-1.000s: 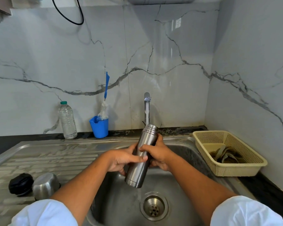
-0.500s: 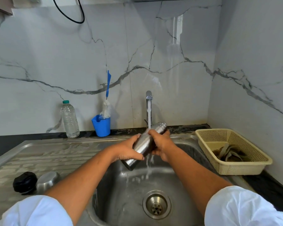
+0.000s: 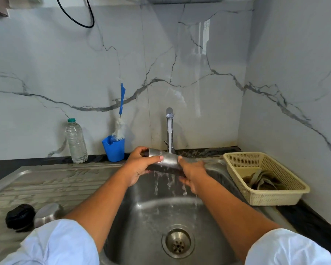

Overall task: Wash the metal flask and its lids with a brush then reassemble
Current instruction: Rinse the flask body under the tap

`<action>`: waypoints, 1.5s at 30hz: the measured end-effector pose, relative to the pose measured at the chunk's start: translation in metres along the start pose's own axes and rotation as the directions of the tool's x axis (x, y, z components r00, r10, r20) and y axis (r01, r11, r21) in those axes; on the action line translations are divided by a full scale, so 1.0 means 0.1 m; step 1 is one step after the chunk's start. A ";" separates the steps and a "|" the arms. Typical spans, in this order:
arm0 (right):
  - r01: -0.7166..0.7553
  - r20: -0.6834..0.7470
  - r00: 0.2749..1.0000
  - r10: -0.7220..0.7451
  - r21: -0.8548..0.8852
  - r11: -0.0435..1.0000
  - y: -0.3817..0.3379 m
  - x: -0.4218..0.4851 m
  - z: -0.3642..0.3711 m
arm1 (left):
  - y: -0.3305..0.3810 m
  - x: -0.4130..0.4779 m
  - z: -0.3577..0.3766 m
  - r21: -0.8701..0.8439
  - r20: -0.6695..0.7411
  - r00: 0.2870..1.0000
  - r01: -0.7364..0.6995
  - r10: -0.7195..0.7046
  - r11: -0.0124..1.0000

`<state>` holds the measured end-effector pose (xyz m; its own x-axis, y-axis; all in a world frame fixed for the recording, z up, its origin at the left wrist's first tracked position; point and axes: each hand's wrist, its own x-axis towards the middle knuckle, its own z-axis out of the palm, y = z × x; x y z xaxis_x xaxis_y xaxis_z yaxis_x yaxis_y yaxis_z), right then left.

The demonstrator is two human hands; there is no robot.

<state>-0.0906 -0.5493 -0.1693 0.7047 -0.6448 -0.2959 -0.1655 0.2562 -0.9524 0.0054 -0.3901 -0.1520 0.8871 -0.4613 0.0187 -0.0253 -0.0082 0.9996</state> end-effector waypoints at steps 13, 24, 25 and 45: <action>0.368 0.196 0.898 -0.395 -0.826 0.427 0.09 -0.04 -0.03 | 0.02 0.17 0.51 0.036 -0.076 0.996 -0.042 0.045 0.998; 0.338 0.266 0.932 -0.245 -0.398 0.853 0.18 0.03 0.00 | -0.01 0.12 0.62 0.036 -0.019 0.999 -0.049 0.050 0.998; 0.311 0.277 0.936 -0.217 -0.361 0.879 0.17 0.02 0.00 | 0.00 0.12 0.61 0.033 -0.006 0.999 -0.047 0.047 0.998; 0.448 0.178 0.870 -0.460 -0.677 0.584 0.04 -0.06 -0.04 | 0.09 0.04 0.51 -0.184 0.008 0.997 0.077 -0.076 0.980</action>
<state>-0.0980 -0.5476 -0.1715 0.8118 -0.5508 0.1941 -0.2483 -0.6263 -0.7390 -0.0145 -0.4373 -0.1435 0.8828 -0.4662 -0.0579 0.1280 0.1200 0.9845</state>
